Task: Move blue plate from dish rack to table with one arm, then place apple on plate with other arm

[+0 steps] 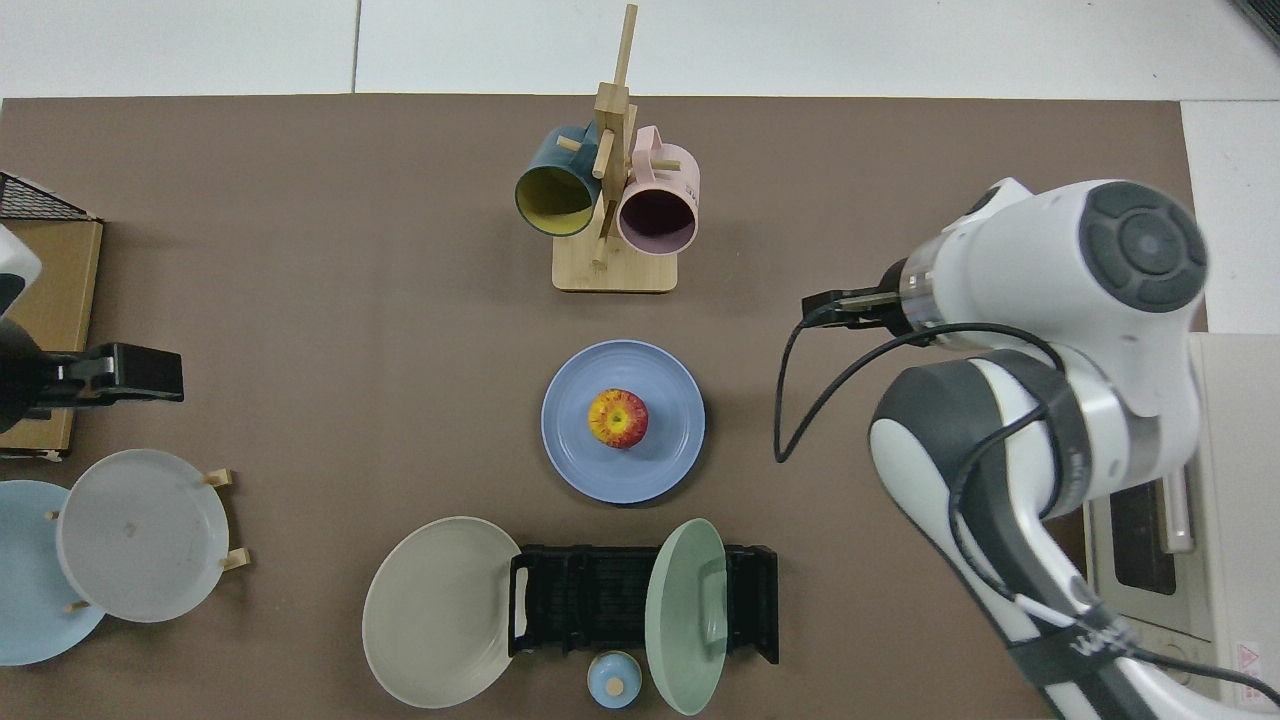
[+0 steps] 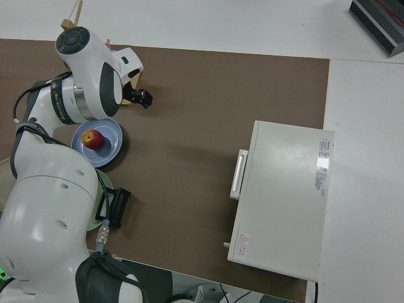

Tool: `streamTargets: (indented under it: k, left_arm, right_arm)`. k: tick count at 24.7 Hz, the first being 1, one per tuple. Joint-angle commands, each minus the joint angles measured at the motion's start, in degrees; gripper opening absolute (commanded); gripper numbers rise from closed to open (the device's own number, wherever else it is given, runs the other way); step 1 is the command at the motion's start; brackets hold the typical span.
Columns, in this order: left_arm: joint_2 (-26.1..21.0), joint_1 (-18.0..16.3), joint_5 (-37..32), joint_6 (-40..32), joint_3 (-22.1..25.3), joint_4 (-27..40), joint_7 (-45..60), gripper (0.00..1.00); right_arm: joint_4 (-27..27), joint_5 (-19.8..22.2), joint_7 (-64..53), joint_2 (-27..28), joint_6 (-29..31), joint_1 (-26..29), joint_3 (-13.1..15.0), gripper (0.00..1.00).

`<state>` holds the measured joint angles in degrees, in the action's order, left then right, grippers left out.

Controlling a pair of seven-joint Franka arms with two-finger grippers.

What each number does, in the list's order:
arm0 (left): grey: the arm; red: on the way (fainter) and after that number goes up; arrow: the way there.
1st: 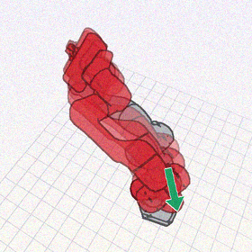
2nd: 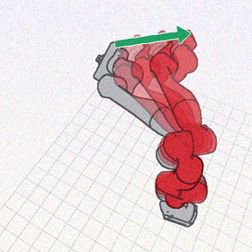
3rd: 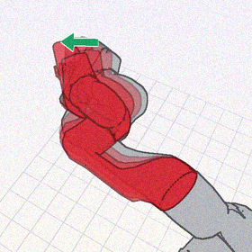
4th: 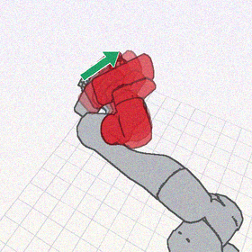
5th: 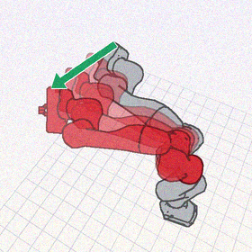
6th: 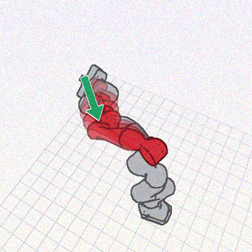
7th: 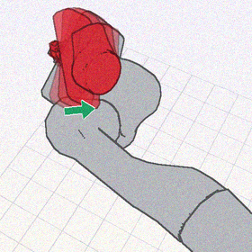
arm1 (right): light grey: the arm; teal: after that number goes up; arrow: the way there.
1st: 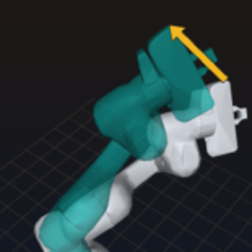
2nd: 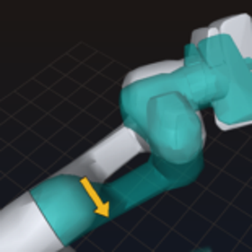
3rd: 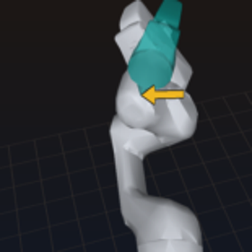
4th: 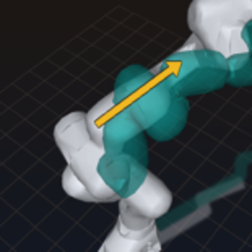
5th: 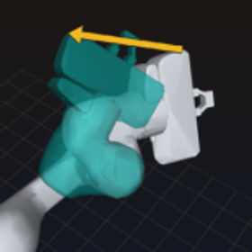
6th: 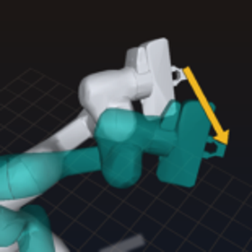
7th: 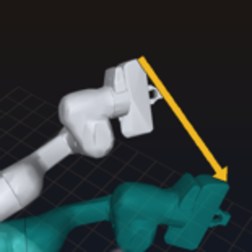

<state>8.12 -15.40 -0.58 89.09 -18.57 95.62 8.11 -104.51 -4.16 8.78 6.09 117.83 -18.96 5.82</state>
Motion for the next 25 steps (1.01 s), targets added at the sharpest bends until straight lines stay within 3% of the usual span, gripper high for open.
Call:
streamTargets:
  k: [1, 8, 13, 15, 18, 25]
  left_arm:
    - [-0.48, 0.46, -0.22, -1.55, 0.29, -1.23, 0.15, 1.00]
    - [-0.57, -0.06, -0.22, -1.11, 0.20, -1.40, 0.15, 1.00]
    - [-0.48, 0.90, -0.13, -1.64, 1.25, -1.40, 0.07, 1.00]
    - [-0.48, 4.40, 0.31, -1.72, 3.53, -1.31, 0.07, 1.00]
    - [-0.57, 9.94, 2.06, -1.64, 10.56, -1.40, 0.07, 1.00]
    - [-0.48, 17.06, 1.80, -1.20, 16.19, -1.40, -1.34, 1.00]
  right_arm:
    - [-0.34, 0.64, -9.90, -4.06, -6.63, 5.07, -0.98, 1.00]
    - [-0.51, 0.90, -16.24, -9.34, -18.15, 10.43, -0.81, 1.00]
    - [-0.43, 3.54, -17.56, -9.96, -17.29, 14.21, -0.98, 1.00]
    - [-0.69, 3.72, -17.39, -9.96, -16.15, 15.09, -0.98, 1.00]
    - [-0.95, 5.29, -16.86, -9.87, -13.26, 14.30, -1.24, 1.00]
    - [-1.22, 4.77, -16.86, -9.70, -11.22, 14.39, -1.51, 1.00]
